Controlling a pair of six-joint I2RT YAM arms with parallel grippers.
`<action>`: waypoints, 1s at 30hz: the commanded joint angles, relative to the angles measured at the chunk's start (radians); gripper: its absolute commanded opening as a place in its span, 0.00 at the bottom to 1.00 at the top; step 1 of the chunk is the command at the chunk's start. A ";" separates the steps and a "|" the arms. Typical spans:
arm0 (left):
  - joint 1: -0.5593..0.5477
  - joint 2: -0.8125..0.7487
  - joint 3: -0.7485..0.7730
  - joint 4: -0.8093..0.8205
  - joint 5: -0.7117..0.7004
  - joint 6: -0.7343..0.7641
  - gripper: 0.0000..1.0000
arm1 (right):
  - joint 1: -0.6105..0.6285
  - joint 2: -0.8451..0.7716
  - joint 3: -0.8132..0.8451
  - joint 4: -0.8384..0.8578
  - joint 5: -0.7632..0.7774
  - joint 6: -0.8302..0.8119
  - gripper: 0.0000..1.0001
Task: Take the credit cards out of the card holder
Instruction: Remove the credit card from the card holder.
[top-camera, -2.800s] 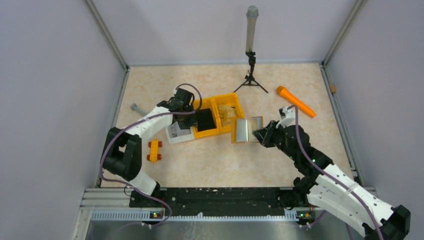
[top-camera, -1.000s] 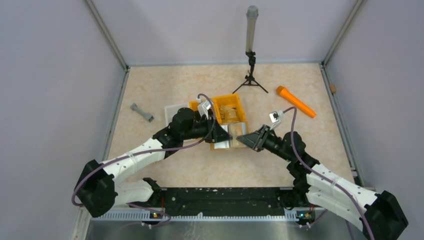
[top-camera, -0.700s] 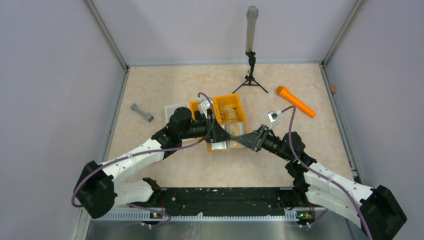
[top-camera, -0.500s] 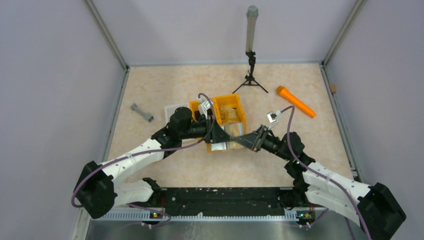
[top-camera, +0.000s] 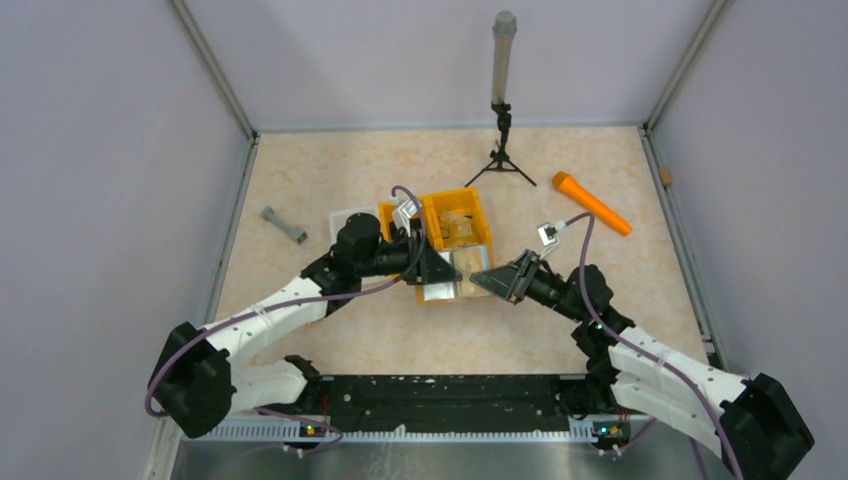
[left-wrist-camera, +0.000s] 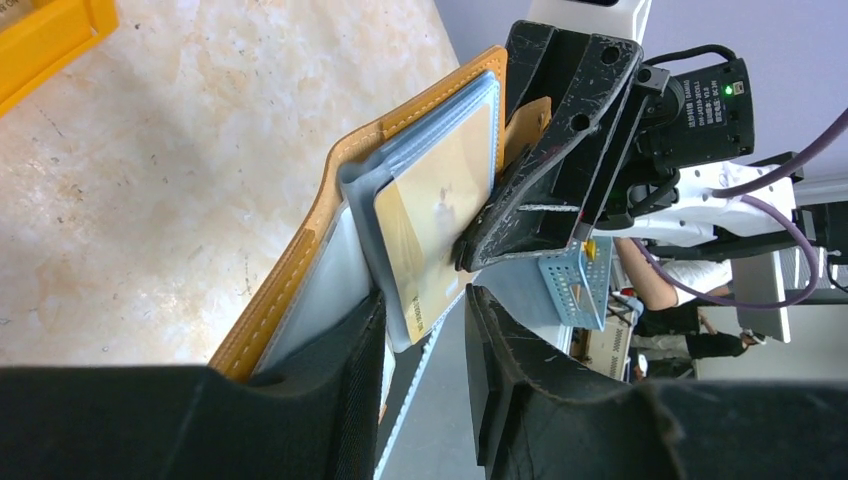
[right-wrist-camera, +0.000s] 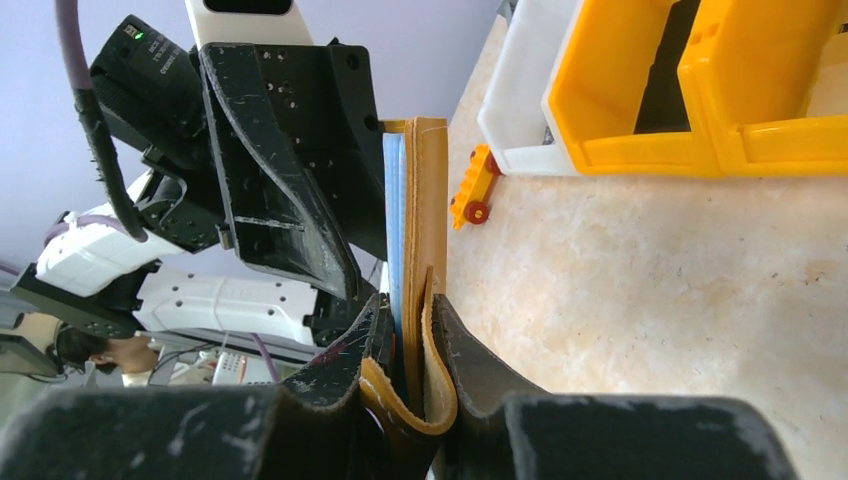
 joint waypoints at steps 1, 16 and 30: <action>0.001 0.016 -0.017 0.169 0.069 -0.057 0.37 | -0.001 0.008 0.032 0.172 -0.062 0.045 0.00; 0.001 0.043 -0.034 0.264 0.106 -0.078 0.24 | 0.002 0.071 0.103 0.040 -0.086 -0.024 0.00; 0.013 0.015 -0.052 0.289 0.102 -0.067 0.00 | 0.017 0.081 0.131 0.053 -0.108 -0.029 0.38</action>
